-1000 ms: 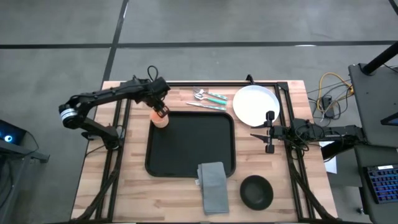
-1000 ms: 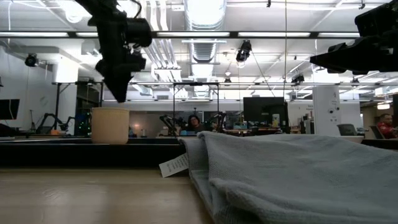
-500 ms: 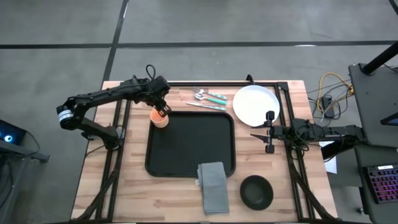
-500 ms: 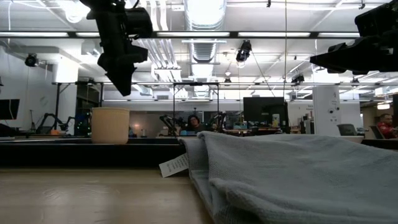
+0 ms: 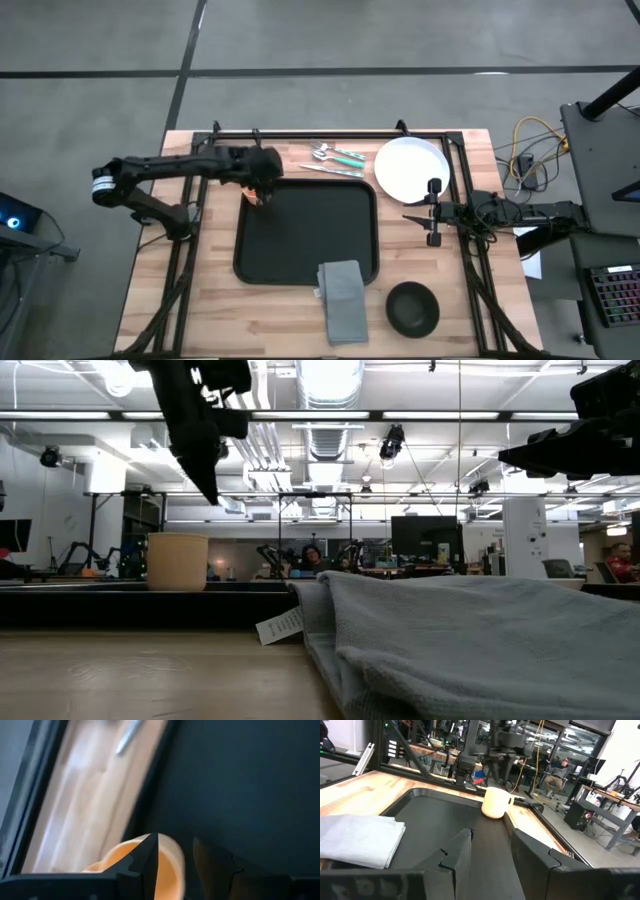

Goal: Set up tray
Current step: Put the white plate on the black table tray below the orange cup

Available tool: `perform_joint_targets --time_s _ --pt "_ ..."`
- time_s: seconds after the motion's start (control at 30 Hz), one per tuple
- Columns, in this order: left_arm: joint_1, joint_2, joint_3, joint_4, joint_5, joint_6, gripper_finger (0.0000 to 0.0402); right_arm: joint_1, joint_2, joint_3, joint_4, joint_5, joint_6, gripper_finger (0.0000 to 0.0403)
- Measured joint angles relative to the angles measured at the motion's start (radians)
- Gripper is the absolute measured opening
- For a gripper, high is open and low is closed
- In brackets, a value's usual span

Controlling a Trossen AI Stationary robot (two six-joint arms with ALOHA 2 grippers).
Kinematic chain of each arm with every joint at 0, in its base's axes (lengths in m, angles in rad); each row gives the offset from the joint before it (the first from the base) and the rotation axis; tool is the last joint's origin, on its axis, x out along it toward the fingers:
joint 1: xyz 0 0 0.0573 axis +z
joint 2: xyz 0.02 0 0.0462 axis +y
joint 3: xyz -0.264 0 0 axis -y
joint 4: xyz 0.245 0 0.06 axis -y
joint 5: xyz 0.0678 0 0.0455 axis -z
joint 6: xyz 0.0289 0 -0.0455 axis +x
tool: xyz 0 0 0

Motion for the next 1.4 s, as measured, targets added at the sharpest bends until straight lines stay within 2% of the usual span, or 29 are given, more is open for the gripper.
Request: perform_joint_targets --time_s 0.1,0.17,0.3,0.37,0.47,0.57,0.67,0.87,1.03,1.17,1.4 --pt "-0.05 0.0 -0.001 0.004 0.0 -0.007 0.0105 0.0 0.0 0.0 0.0 0.0 0.001 0.0128" --pt "-0.078 0.0 -0.009 0.009 -0.002 -0.068 0.0105 0.0 0.0 0.0 0.0 0.0 -0.001 0.0128" --pt "-0.145 0.0 -0.073 0.057 -0.002 -0.118 0.0105 0.0 0.0 0.0 0.0 0.0 -0.001 0.0128" --pt "-0.177 -0.01 -0.133 0.166 0.0 -0.082 0.0105 0.0 0.0 0.0 0.0 0.0 0.001 0.0128" --pt "-0.232 -0.042 -0.245 0.415 0.005 0.001 0.0105 0.0 0.0 0.0 0.0 0.0 -0.001 0.0128" --pt "-0.279 -0.084 -0.348 0.618 0.057 0.149 0.0105 0.0 0.0 0.0 0.0 0.0 0.001 0.0128" --pt "-0.289 -0.151 -0.413 0.738 0.136 0.222 0.0105 0.0 0.0 0.0 0.0 0.0 -0.001 0.0128" --pt "-0.287 -0.326 -0.482 0.746 0.218 0.179 0.0105 0.0 0.0 0.0 0.0 0.0 0.0 0.0128" --pt "-0.299 -0.486 -0.614 0.847 0.399 0.145 0.0105 0.0 0.0 0.0 0.0 0.0 0.0 0.0128" --pt "-0.281 -0.612 -0.735 0.956 0.399 0.147 0.0105 0.0 0.0 0.0 0.0 0.0 0.0 0.0128" --pt "-0.219 -0.796 -0.85 0.987 0.394 0.121 0.0105 0.0 0.0 0.0 0.0 0.0 0.0 0.0128"
